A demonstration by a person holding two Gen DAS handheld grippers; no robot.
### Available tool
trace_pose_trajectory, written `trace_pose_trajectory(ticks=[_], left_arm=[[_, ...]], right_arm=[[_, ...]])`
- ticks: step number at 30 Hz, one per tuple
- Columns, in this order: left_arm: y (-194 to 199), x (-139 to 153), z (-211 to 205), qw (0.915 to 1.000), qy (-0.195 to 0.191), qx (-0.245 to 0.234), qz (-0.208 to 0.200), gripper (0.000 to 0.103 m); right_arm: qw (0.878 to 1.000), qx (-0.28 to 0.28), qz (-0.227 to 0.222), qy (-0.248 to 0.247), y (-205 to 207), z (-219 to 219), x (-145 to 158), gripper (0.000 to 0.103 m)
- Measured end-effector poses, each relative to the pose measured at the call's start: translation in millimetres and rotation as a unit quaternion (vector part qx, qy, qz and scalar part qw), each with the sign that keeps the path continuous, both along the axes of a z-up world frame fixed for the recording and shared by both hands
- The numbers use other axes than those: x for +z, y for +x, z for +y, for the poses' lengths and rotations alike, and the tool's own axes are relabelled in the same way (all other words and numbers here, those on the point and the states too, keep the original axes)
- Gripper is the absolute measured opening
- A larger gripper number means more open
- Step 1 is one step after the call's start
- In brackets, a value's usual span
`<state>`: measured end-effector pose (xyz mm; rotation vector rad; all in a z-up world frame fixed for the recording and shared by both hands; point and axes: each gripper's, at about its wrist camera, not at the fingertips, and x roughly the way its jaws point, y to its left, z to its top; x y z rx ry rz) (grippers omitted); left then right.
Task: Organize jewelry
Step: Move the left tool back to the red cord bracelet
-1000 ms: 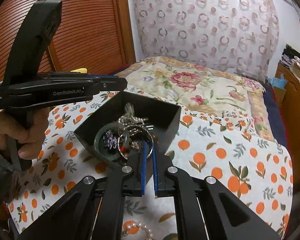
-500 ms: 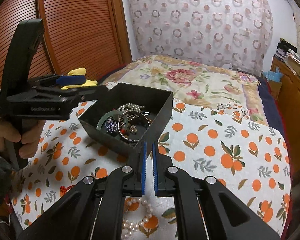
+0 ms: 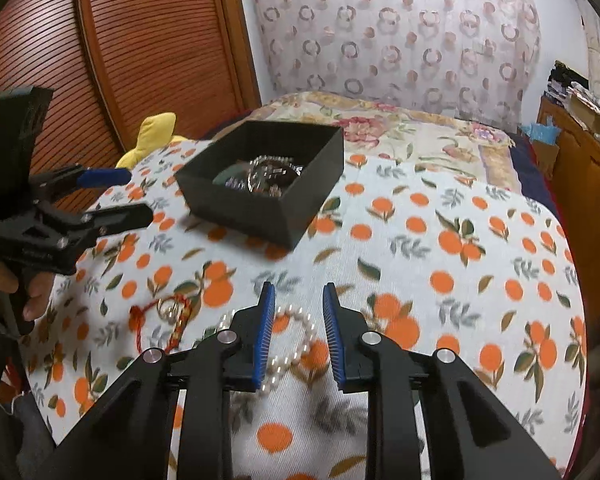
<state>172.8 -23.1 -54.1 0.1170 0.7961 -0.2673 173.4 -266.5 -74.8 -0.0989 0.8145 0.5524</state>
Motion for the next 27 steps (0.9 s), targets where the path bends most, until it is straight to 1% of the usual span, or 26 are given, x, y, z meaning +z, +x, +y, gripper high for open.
trace_pose_trajectory(ticks=[6, 9, 13, 16, 17, 18, 19, 20, 22, 23, 25, 26, 27], left_arm=[[-26, -21, 2, 0.9996, 0.001, -0.003, 0.028, 0.095], [-33, -26, 3, 0.9992, -0.009, -0.002, 0.04, 0.095], [-42, -30, 1, 0.999, -0.012, -0.002, 0.043, 0.095], [-45, -31, 0, 0.9987, -0.021, -0.001, 0.047, 0.095], [-45, -32, -1, 0.9986, -0.023, 0.0, 0.048, 0.092], [-45, -32, -2, 0.9984, -0.025, 0.0, 0.051, 0.083], [-45, -33, -3, 0.9982, -0.026, 0.0, 0.054, 0.076], [-45, -35, -5, 0.998, -0.025, -0.001, 0.059, 0.072], [-45, -38, -9, 0.9975, -0.024, -0.007, 0.066, 0.06], [-46, -40, -12, 0.9973, -0.023, -0.011, 0.069, 0.058], [-47, -42, -16, 0.997, -0.018, -0.017, 0.072, 0.047], [-48, -44, -17, 0.997, -0.016, -0.018, 0.074, 0.044], [-48, -45, -18, 0.9968, -0.015, -0.019, 0.076, 0.039]], right_arm=[[1.0, 0.012, 0.0, -0.011, -12, 4, -3, 0.027], [1.0, 0.019, -0.001, -0.013, -17, 8, -2, 0.027], [0.999, 0.029, -0.003, -0.017, -25, 12, -2, 0.027], [0.999, 0.029, -0.003, -0.016, -29, 11, -2, 0.027], [0.999, 0.029, -0.002, -0.016, -30, 11, -3, 0.027], [0.999, 0.028, -0.002, -0.016, -31, 10, -3, 0.027], [0.999, 0.028, -0.002, -0.016, -31, 10, -3, 0.027], [0.999, 0.028, -0.002, -0.016, -31, 10, -4, 0.027], [0.999, 0.028, -0.001, -0.016, -32, 10, -5, 0.027], [0.999, 0.028, -0.002, -0.017, -33, 10, -5, 0.027], [0.999, 0.031, -0.005, -0.018, -35, 12, -4, 0.027], [0.999, 0.032, -0.007, -0.019, -36, 12, -3, 0.027], [0.999, 0.032, -0.008, -0.019, -36, 12, -3, 0.027]])
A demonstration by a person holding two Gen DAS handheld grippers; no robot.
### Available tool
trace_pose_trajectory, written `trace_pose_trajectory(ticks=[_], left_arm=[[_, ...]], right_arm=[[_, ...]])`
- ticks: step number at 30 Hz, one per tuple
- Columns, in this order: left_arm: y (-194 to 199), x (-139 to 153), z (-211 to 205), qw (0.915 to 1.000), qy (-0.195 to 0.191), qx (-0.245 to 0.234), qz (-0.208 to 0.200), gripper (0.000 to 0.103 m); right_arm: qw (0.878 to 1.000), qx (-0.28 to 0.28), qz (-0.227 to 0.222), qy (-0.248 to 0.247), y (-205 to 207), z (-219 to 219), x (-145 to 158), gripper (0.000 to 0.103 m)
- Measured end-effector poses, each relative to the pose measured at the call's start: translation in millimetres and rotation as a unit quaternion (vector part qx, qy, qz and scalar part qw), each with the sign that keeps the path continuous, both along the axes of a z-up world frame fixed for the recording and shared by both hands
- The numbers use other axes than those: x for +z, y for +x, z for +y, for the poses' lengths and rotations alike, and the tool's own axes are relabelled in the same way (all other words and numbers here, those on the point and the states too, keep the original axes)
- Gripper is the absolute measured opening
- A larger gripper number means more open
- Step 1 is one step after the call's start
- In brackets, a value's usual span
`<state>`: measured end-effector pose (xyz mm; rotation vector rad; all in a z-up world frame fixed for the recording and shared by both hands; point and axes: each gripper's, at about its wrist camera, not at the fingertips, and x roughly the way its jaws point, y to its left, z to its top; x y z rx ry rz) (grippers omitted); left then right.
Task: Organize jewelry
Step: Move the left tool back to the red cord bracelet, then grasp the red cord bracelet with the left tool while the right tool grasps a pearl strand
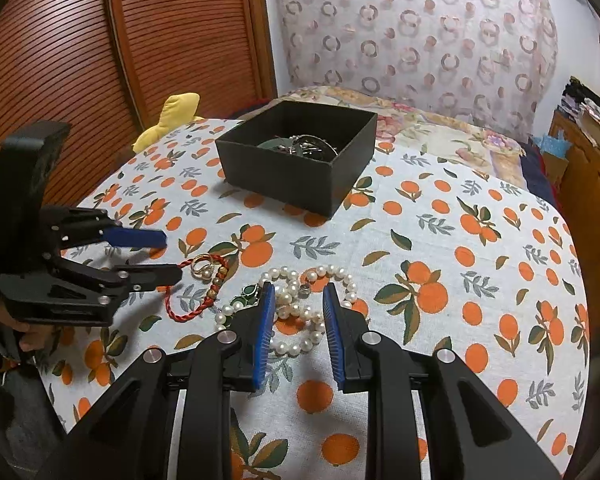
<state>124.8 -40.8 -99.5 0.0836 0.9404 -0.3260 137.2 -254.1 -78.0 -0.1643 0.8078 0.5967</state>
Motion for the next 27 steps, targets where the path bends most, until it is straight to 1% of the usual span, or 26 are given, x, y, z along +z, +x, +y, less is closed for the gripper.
trace_pose_trajectory(ticks=[1, 3, 4, 5, 6, 7, 10, 13, 15, 19, 27], left_arm=[[0, -1, 0, 1.0, 0.003, 0.001, 0.0, 0.036], [-2, -2, -2, 0.9999, 0.013, 0.0, -0.007, 0.034], [-2, -2, -3, 0.9998, 0.017, 0.0, -0.009, 0.031], [-2, -2, -4, 0.9997, 0.02, -0.001, -0.011, 0.026], [-3, -3, -5, 0.9996, 0.027, -0.002, -0.013, 0.008], [-3, -3, -6, 0.9993, 0.034, -0.005, -0.015, 0.007], [-1, -2, -6, 0.9994, 0.03, -0.008, -0.013, 0.006], [1, 2, -3, 0.9997, 0.019, -0.006, -0.015, 0.005], [2, 8, -2, 0.9998, 0.004, -0.004, -0.021, 0.005], [4, 19, -5, 0.9993, -0.014, -0.009, -0.034, 0.005], [7, 33, -7, 0.9982, -0.03, -0.006, -0.051, 0.005]], right_arm=[[1.0, 0.0, -0.001, 0.001, -1, 0, 0, 0.027], [1.0, 0.0, -0.001, 0.003, -1, 0, 0, 0.027], [1.0, 0.0, -0.001, 0.002, -1, 0, 0, 0.027], [1.0, 0.0, 0.0, 0.002, -1, 0, 0, 0.027], [1.0, 0.0, 0.001, 0.002, -1, 0, -1, 0.027], [1.0, -0.001, 0.002, 0.001, -2, -1, -1, 0.027], [1.0, -0.003, 0.005, 0.001, -2, -2, -5, 0.027], [1.0, -0.005, 0.006, 0.001, -3, -3, -7, 0.027], [1.0, -0.005, 0.008, 0.003, -3, -4, -8, 0.027], [1.0, -0.006, 0.009, 0.005, -2, -4, -9, 0.027], [1.0, -0.003, 0.018, 0.011, -2, -6, -11, 0.027]])
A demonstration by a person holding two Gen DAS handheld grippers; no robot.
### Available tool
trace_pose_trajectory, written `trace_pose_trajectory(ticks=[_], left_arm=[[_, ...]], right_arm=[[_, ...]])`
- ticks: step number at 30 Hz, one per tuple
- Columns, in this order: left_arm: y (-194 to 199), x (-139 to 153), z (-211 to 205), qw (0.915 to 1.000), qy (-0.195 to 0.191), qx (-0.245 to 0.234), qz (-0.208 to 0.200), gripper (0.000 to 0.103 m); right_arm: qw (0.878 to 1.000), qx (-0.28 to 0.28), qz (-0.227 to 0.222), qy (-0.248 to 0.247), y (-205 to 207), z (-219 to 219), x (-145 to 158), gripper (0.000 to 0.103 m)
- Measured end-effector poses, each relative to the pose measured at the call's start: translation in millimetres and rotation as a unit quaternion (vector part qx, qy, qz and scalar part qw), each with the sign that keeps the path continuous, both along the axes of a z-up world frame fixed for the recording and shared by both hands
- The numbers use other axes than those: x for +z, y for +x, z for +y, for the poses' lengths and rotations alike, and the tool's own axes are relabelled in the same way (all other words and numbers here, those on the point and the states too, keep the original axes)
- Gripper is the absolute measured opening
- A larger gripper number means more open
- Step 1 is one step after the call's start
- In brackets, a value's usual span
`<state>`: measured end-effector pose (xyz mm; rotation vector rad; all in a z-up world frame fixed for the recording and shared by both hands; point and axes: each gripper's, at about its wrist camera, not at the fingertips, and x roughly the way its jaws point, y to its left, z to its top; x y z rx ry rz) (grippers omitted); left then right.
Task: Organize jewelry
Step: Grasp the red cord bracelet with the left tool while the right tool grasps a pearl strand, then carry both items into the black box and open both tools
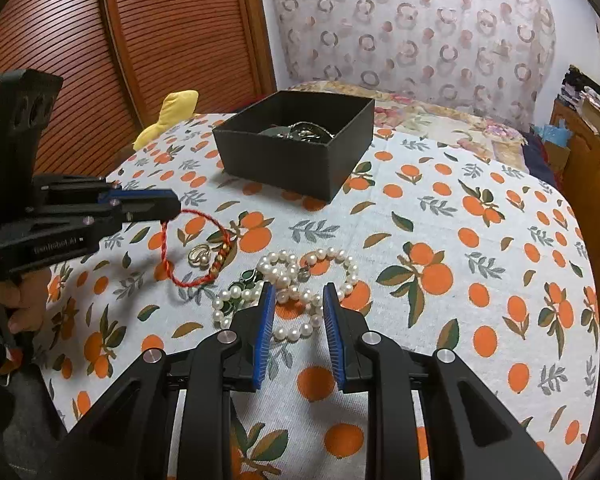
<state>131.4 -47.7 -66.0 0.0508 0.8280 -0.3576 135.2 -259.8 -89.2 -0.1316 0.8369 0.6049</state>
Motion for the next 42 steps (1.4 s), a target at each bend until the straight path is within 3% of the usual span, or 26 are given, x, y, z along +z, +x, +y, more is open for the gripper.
trace_pose_trajectory(ticks=[11, 17, 20, 24, 42], left_arm=[[-2, 2, 8, 0.9999, -0.009, 0.009, -0.002, 0.005], [-4, 0, 8, 0.9999, -0.012, 0.01, -0.001, 0.005], [-4, 0, 9, 0.9999, -0.014, 0.01, 0.0, 0.005], [-4, 3, 11, 0.9997, -0.018, 0.016, -0.008, 0.005], [10, 65, 9, 0.9956, -0.032, 0.016, -0.087, 0.005]], right_arm=[[0.999, 0.047, 0.026, -0.003, -6, 21, -7, 0.027], [0.998, 0.041, 0.044, 0.0, 3, 23, -12, 0.025], [0.997, 0.053, 0.052, 0.009, 3, 24, -12, 0.009], [0.997, 0.052, 0.048, 0.005, 2, 23, -10, 0.009], [0.996, 0.01, -0.082, 0.023, 12, -3, 93, 0.008]])
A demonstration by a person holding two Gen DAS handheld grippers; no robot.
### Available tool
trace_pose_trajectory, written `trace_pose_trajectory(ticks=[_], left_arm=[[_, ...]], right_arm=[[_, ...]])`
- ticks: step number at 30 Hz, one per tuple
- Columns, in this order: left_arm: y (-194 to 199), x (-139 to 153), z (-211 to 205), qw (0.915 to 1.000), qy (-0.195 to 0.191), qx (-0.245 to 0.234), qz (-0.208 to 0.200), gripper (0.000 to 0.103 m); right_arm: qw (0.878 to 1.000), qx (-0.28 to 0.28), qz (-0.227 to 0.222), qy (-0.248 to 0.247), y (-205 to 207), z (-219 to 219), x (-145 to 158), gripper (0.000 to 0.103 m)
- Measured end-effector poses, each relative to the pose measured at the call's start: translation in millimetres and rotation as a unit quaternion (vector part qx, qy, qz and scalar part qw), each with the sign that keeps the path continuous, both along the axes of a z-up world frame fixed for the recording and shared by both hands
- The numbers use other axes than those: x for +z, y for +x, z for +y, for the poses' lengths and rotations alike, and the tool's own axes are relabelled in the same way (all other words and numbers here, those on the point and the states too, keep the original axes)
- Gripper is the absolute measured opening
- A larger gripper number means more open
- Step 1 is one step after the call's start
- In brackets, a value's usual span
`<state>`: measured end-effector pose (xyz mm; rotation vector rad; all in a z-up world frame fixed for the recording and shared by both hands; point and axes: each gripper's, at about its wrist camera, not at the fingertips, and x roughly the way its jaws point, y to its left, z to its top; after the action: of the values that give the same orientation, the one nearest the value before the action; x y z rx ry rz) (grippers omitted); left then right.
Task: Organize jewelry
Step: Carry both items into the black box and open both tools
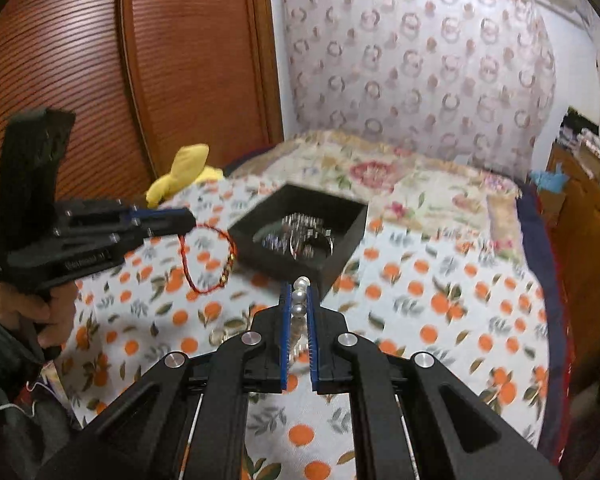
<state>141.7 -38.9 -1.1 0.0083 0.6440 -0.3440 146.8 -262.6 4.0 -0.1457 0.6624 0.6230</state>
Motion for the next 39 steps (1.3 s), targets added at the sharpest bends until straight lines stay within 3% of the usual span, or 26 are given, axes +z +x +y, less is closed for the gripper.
trace_pose_trajectory(ticks=[25, 33, 39], left_arm=[[37, 36, 5, 0.9992, 0.006, 0.013, -0.038, 0.005], [63, 26, 6, 0.9994, 0.011, 0.022, -0.025, 0.005], [83, 6, 7, 0.9996, 0.014, 0.024, -0.001, 0.005]], right_arm=[[0.994, -0.007, -0.111, 0.019, 39, 4, 99, 0.008], [0.99, -0.001, -0.14, 0.025, 63, 14, 130, 0.008], [0.99, 0.003, -0.14, 0.023, 87, 24, 135, 0.008]])
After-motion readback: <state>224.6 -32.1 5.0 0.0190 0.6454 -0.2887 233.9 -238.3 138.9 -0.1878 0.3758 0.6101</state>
